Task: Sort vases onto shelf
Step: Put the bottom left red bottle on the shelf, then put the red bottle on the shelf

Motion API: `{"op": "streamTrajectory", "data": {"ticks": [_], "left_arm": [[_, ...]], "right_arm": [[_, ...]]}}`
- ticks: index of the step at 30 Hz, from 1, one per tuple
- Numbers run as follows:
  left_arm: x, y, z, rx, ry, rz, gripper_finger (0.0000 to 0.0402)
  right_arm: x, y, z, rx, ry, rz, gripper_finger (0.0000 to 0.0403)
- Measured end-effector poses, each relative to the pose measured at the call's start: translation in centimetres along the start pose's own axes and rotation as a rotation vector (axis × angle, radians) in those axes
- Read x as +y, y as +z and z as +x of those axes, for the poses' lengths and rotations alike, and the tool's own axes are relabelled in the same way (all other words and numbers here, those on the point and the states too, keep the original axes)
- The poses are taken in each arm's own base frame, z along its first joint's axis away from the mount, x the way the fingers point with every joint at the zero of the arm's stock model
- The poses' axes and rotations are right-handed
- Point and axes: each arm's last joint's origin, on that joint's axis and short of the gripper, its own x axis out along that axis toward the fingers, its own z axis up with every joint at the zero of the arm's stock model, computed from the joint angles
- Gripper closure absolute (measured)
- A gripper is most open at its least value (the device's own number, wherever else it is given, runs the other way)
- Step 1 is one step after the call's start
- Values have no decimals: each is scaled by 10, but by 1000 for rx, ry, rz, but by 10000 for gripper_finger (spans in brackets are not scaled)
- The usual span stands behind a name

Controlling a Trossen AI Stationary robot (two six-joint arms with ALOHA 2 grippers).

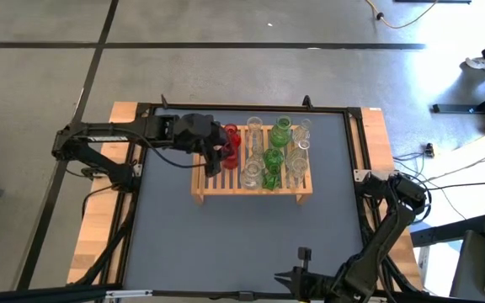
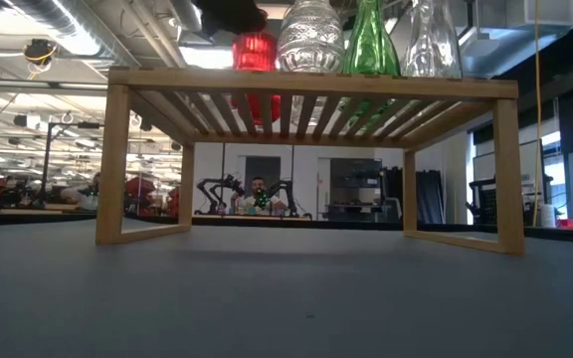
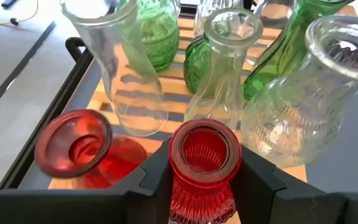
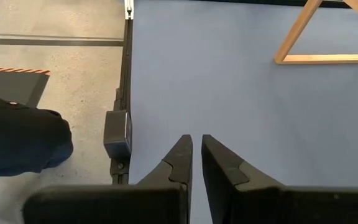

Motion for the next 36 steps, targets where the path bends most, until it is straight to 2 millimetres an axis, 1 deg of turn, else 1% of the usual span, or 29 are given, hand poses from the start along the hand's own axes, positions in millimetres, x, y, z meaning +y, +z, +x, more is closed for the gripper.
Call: {"op": "streamTrajectory", "data": {"ticks": [7,10,24,26,29,33,36], "left_arm": [[0,0,3,-10,1,5,280],[0,0,3,-14,6,5,273],[0,0,3,-16,21,48,191],[1,1,0,-25,23,56,184],[2,7,-13,-68,25,51,180],[2,19,-36,-148,15,46,182],[-5,21,-56,-205,-12,75,184]], "right_arm": [[0,0,0,-2,2,6,377],[0,0,0,0,0,3,377],[0,0,0,-5,-5,-1,377],[0,0,0,-2,-2,-1,377],[1,0,0,14,21,4,377],[1,0,0,21,31,7,377],[1,1,0,28,39,14,377]]}}
